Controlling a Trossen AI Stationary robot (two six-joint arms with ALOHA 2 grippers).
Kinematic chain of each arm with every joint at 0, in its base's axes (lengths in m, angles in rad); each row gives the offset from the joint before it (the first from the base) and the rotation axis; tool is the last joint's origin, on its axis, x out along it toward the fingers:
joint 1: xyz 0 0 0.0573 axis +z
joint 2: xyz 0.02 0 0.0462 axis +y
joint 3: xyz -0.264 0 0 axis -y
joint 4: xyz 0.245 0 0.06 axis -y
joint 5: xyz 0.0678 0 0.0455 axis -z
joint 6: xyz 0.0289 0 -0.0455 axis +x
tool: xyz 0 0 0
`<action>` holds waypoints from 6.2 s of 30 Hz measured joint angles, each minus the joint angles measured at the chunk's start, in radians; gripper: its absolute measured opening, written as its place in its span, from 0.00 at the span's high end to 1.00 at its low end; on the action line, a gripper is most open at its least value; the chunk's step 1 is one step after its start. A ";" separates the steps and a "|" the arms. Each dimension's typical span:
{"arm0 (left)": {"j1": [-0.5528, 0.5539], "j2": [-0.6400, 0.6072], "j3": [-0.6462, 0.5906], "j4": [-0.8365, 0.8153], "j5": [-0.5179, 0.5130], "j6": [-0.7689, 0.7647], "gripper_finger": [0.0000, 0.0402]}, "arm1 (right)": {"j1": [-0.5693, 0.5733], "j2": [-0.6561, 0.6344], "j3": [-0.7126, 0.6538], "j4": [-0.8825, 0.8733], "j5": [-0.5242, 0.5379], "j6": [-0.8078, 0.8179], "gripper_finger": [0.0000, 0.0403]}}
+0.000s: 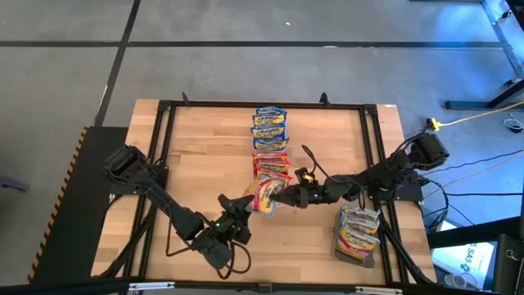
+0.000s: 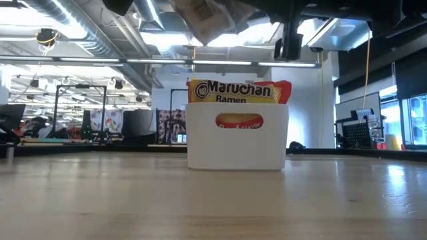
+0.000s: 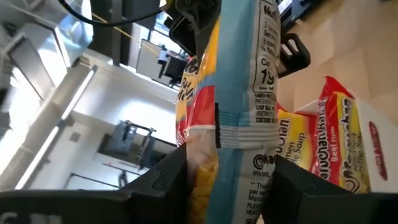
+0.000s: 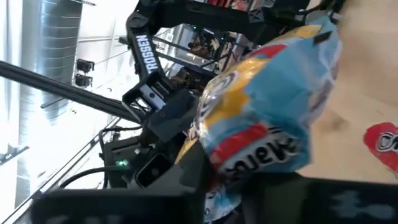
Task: Sort Maruchan noodles
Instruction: Put the light blue noodle pack into the black bin
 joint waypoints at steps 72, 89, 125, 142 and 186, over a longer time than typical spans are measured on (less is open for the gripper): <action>0.078 -0.002 -0.001 0.151 0.093 0.231 0.67 | -0.074 -0.069 0.082 -0.334 -0.044 0.130 0.14; 0.063 0.000 0.000 0.268 0.029 0.134 0.46 | -0.072 -0.069 0.086 -0.317 -0.025 0.105 0.61; -0.202 0.000 0.001 0.265 0.651 -0.648 0.45 | 0.229 -0.276 0.084 -0.739 -0.413 -0.713 0.81; -0.200 0.000 0.001 0.265 0.704 -0.711 0.45 | 0.546 -0.275 0.495 -1.894 -0.182 -0.465 0.81; -0.156 -0.002 0.001 0.265 0.709 -0.715 0.45 | 0.702 -0.087 0.429 -1.795 -0.266 -0.390 0.81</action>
